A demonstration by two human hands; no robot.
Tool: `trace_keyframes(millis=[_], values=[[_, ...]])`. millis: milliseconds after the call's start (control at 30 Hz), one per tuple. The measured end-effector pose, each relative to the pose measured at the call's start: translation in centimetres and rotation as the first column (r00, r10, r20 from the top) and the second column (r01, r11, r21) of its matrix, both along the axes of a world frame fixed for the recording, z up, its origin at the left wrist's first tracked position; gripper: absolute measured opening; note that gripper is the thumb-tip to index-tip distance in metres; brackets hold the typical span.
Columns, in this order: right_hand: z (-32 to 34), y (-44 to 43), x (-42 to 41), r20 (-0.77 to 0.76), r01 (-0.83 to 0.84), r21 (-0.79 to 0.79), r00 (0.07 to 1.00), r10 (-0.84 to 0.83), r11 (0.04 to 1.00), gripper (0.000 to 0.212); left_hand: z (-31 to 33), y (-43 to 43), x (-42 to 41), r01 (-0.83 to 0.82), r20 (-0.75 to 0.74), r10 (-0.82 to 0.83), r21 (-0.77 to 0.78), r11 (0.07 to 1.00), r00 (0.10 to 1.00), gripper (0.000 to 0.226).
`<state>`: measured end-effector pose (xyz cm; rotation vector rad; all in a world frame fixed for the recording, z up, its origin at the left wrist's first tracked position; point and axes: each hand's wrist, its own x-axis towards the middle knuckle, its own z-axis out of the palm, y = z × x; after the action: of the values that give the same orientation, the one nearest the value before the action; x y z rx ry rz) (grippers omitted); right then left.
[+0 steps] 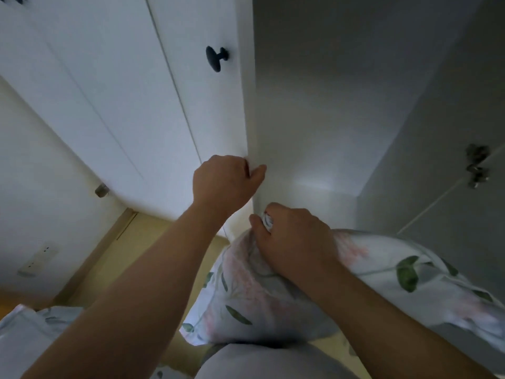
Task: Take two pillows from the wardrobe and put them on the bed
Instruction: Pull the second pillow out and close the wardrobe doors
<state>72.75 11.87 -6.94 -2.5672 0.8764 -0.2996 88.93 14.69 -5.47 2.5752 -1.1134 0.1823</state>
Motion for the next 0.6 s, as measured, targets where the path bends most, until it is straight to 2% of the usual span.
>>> trace_keyframes(millis=[133, 300, 467, 600], values=[[0.1, -2.0, 0.0, -0.040, 0.154, 0.004, 0.987, -0.154, 0.988, 0.039, -0.2, -5.4, 0.4, 0.205, 0.065, -0.207, 0.024, 0.978, 0.976, 0.059], [-0.1, -4.0, 0.5, -0.076, 0.334, -0.002, 0.940, -0.333, 0.943, 0.040, -0.6, -11.0, 2.3, 0.350, 0.094, -0.351, 0.027, 0.936, 0.932, 0.059], [-0.9, -4.4, 1.2, -0.113, 0.486, -0.004, 0.868, -0.483, 0.874, 0.038, -1.9, -14.3, 3.8, 0.526, 0.091, -0.520, -0.080, 0.847, 0.850, 0.052], [-1.4, -4.1, 1.8, -0.169, 0.620, 0.032, 0.777, -0.607, 0.784, 0.035, -2.5, -16.7, 4.7, 0.578, 0.123, -0.568, -0.066, 0.813, 0.814, 0.050]])
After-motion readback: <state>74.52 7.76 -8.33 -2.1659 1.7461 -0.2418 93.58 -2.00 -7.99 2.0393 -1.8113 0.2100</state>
